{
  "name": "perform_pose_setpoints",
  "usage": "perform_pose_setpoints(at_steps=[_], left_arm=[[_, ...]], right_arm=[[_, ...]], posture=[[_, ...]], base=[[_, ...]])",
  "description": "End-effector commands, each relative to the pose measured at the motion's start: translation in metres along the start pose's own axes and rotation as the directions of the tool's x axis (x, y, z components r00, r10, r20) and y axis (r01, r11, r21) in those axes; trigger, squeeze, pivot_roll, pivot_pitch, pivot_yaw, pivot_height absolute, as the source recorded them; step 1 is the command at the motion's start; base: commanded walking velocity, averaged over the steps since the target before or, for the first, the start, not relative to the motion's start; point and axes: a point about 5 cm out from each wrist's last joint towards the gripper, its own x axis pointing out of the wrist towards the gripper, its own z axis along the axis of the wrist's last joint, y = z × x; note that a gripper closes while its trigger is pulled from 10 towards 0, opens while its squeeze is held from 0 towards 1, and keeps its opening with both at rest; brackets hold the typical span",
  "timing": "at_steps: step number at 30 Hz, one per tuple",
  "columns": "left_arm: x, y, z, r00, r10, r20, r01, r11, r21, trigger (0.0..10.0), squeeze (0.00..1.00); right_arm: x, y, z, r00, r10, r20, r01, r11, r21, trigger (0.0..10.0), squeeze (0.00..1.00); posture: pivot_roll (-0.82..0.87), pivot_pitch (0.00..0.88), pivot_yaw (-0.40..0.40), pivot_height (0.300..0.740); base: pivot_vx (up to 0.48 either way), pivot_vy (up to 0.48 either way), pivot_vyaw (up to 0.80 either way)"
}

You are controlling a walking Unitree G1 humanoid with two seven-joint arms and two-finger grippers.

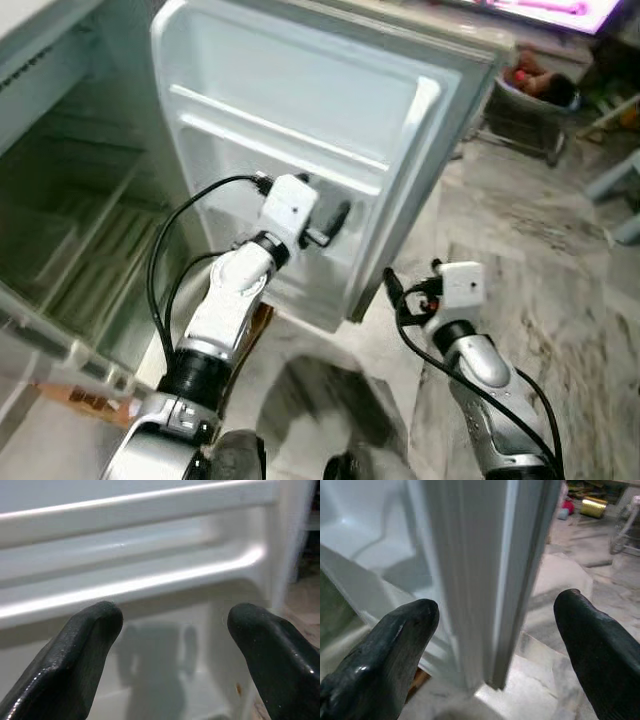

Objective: Restocking fridge

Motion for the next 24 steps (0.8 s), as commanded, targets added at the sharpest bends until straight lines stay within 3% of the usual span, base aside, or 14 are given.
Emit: perform_pose_setpoints(at_steps=[1,7,8,12,14,15,17,24], left_arm=[[0.006,-0.009,0.004,0.999,-0.038,0.015,0.038,0.999,0.016,10.0,0.00],[-0.017,0.006,-0.009,0.999,0.026,-0.021,-0.026,1.000,-0.008,10.0,0.00],[-0.028,0.011,-0.015,0.998,0.048,-0.039,-0.048,0.999,-0.001,10.0,0.00],[-0.050,0.018,-0.025,0.991,0.101,-0.083,-0.100,0.995,0.016,10.0,0.00],[-0.070,0.022,-0.028,0.981,0.160,-0.113,-0.157,0.987,0.034,10.0,0.00],[-0.070,0.022,-0.028,0.981,0.160,-0.113,-0.157,0.987,0.034,10.0,0.00],[-0.089,0.024,-0.025,0.969,0.216,-0.122,-0.214,0.976,0.030,10.0,0.00],[-0.111,0.030,-0.034,0.939,0.299,-0.168,-0.302,0.953,0.011,10.0,0.00]], right_arm=[[-0.005,-0.013,-0.003,0.999,-0.052,-0.014,0.052,0.999,-0.008,10.0,0.00],[-0.006,-0.014,-0.004,0.998,-0.063,-0.013,0.063,0.998,-0.005,10.0,0.00],[-0.005,-0.014,-0.005,0.998,-0.064,-0.018,0.064,0.998,-0.008,10.0,0.00],[-0.003,-0.014,-0.003,0.998,-0.066,-0.013,0.066,0.998,-0.009,10.0,0.00],[0.000,-0.013,0.002,0.998,-0.067,0.006,0.067,0.998,-0.013,10.0,0.00],[0.000,-0.013,0.002,0.998,-0.067,0.006,0.067,0.998,-0.013,10.0,0.00],[0.003,-0.008,0.013,0.998,-0.052,0.040,0.053,0.999,-0.013,10.0,0.00],[0.010,-0.005,0.020,0.997,-0.048,0.061,0.049,0.999,-0.014,10.0,0.00]], posture=[[0.07,0.146,-0.078,0.740],[0.08,0.153,-0.072,0.740],[0.08,0.157,-0.069,0.740],[0.10,0.174,-0.064,0.740],[0.09,0.190,-0.065,0.740],[0.09,0.190,-0.065,0.740],[0.09,0.203,-0.069,0.740],[0.09,0.203,-0.074,0.740]], base=[[0.364,0.000,0.00],[0.000,0.000,0.00],[0.000,0.000,0.00],[0.000,0.000,-0.68],[0.000,0.000,-0.80],[0.000,0.000,-0.80],[0.000,0.000,-0.80],[0.242,-0.261,-0.80]])
